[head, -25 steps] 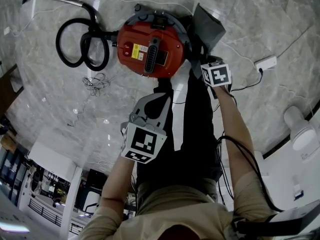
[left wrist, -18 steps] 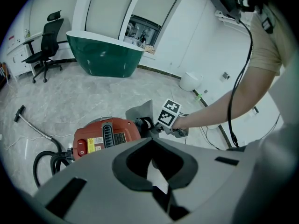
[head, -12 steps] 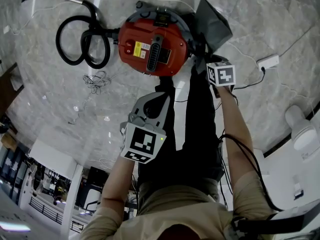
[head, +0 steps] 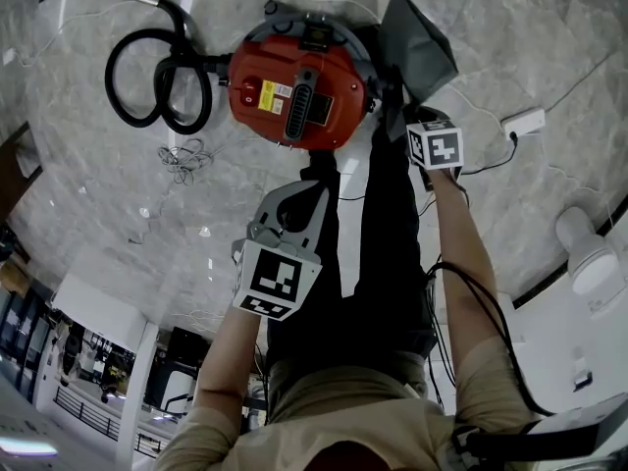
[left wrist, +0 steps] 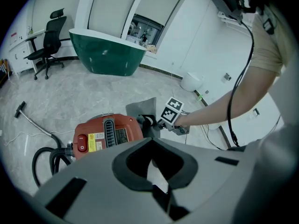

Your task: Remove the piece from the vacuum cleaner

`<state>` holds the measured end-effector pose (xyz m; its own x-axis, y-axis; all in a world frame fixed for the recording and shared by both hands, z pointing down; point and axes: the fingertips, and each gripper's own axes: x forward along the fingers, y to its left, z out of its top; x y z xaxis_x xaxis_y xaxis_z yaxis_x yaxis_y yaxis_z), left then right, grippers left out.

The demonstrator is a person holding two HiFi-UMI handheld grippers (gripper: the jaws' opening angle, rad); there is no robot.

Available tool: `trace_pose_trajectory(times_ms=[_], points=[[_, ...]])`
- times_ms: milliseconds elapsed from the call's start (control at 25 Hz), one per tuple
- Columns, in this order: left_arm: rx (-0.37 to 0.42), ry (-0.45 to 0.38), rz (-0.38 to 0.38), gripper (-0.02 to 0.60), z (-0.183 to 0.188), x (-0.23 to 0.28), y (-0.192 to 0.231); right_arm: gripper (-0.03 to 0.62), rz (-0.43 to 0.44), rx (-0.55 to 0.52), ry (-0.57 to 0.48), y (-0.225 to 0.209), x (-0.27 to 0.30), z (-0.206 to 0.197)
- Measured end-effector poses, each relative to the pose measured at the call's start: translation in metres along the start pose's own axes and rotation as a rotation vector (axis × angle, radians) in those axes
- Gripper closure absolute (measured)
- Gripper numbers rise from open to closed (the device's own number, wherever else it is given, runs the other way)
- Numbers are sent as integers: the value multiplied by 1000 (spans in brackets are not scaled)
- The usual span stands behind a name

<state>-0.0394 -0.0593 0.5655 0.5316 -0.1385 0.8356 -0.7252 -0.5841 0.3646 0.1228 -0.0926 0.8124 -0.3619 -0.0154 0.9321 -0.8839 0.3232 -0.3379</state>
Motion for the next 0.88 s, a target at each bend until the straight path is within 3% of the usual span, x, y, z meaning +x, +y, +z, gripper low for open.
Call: trace_pose_trajectory(times_ms=[480,800,880], points=[[8,-11,-6,588,5,7,-4,563,-65,-106,-4,-16,3,2],[6,-12,-6,588,2,10,-9,563,-99,-124,-7,-34,2,9],[4,-11,-5,588,1,11,-10,564,-132,-86,-15,-48,-4,13]])
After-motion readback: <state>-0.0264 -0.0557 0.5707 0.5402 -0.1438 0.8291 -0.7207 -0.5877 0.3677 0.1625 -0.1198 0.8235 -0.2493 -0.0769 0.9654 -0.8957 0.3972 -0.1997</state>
